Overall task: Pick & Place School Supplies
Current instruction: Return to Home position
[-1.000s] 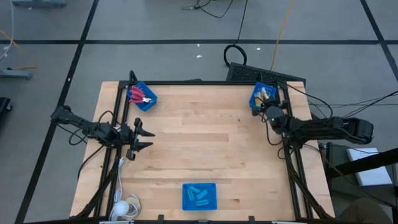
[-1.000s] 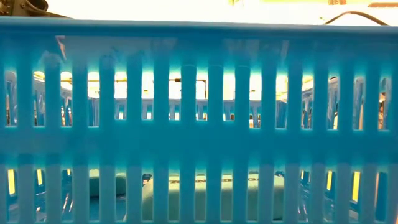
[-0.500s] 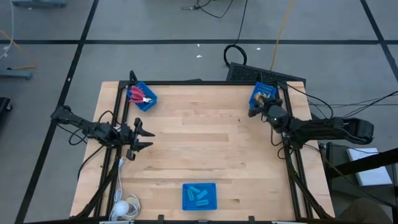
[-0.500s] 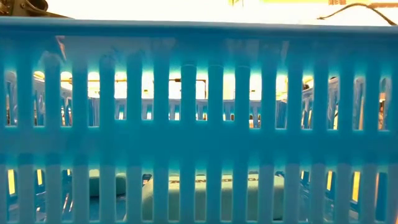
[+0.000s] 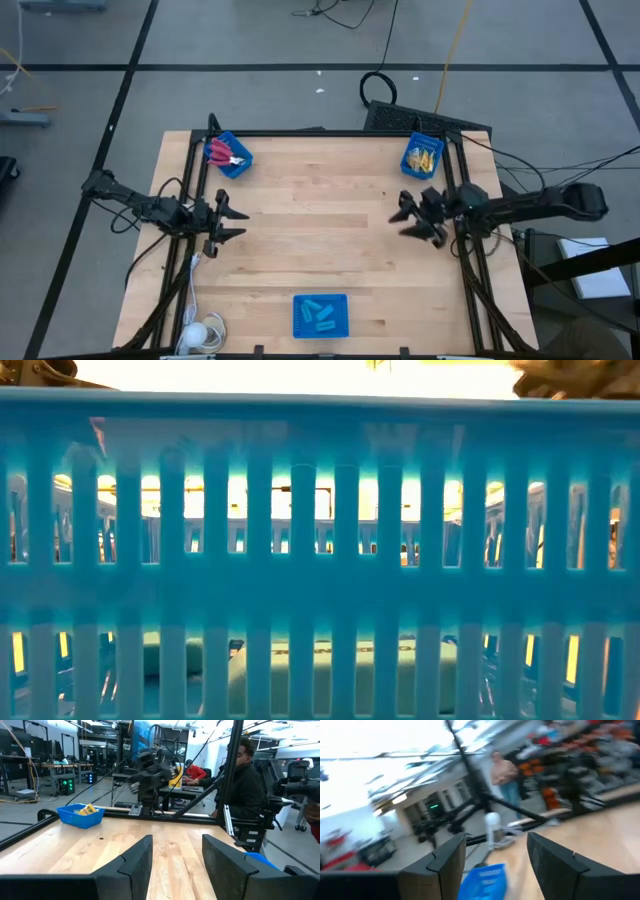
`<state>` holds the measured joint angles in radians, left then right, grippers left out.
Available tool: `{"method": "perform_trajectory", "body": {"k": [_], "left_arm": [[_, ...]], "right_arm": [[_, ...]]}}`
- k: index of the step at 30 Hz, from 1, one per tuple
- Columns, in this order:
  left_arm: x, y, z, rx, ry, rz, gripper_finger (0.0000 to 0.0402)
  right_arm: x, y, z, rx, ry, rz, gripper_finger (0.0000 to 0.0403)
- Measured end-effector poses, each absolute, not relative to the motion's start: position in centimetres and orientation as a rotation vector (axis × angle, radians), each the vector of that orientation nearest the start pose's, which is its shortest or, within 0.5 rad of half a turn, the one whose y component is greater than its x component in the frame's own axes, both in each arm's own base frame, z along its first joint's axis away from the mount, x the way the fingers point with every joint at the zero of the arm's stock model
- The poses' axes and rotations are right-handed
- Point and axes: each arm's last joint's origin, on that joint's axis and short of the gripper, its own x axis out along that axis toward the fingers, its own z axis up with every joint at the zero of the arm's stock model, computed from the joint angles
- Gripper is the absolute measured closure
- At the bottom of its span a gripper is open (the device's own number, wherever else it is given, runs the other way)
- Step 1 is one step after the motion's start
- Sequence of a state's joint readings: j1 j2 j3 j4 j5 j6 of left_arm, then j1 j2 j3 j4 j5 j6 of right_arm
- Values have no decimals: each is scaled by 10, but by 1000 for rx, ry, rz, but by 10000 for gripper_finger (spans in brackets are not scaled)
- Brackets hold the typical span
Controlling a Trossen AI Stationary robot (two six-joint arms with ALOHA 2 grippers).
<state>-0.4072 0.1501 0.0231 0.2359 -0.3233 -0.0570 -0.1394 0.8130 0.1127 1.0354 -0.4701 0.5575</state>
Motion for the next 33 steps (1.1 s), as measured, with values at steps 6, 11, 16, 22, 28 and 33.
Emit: {"method": "perform_trajectory", "body": {"k": [6, 11, 16, 22, 28, 33], "left_arm": [[99, -33, 182, -96, -99, -86, 229], [99, -33, 182, -96, -99, -87, 229], [99, -33, 182, -96, -99, -87, 229], [99, -33, 182, -96, -99, -86, 229], [99, -33, 182, -96, -99, -87, 229], [99, -33, 182, -96, -99, -87, 229]], "right_arm": [[145, 12, 220, 327, -271, 441, 198], [137, 12, 217, 319, -204, 415, 200], [126, 11, 221, 297, -220, 396, 200], [112, 11, 217, 248, -184, 384, 198], [99, 10, 216, 225, -189, 337, 200], [92, 9, 214, 205, -191, 296, 197]]}}
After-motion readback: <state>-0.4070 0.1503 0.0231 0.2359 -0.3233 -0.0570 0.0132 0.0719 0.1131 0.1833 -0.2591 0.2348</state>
